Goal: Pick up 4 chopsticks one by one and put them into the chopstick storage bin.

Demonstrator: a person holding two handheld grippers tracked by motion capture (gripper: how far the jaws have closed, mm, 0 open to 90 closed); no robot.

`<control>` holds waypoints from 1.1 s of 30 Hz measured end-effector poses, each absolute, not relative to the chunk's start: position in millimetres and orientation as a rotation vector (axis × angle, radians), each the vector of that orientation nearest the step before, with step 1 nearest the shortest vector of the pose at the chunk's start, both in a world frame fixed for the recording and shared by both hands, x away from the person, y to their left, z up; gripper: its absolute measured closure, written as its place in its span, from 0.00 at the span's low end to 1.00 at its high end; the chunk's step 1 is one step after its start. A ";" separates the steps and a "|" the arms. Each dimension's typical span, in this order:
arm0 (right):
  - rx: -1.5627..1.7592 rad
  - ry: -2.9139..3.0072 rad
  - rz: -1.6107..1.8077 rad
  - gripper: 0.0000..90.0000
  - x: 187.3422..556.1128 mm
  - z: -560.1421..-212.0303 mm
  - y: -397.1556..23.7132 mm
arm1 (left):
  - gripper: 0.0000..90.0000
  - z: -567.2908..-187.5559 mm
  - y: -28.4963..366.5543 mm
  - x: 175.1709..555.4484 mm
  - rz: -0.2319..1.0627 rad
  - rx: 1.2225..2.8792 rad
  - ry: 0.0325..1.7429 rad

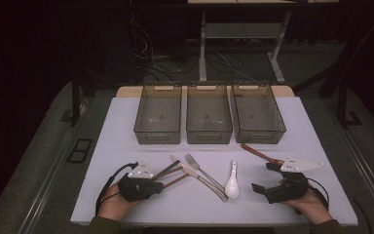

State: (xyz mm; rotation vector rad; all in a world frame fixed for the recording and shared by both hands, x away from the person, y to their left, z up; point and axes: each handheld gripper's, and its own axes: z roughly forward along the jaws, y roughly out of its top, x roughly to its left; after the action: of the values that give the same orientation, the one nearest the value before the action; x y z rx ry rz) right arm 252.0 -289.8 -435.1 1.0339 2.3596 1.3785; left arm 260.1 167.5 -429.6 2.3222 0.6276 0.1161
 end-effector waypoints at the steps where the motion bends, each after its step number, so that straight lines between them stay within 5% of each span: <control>1: 1.034 2.360 1.379 0.03 252.0 -435.1 -289.8 | 0.93 -426.8 166.4 261.2 0.124 2.324 0.618; 33: 1.033 2.358 1.386 0.03 251.3 -435.4 -289.7 | 0.93 -406.8 163.3 290.3 0.123 2.241 0.677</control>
State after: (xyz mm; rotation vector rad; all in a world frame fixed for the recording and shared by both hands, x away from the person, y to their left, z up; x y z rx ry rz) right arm 251.3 -289.7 -435.4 1.0329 2.3576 1.3856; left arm 290.3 163.3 -406.8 2.2412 0.6769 0.1227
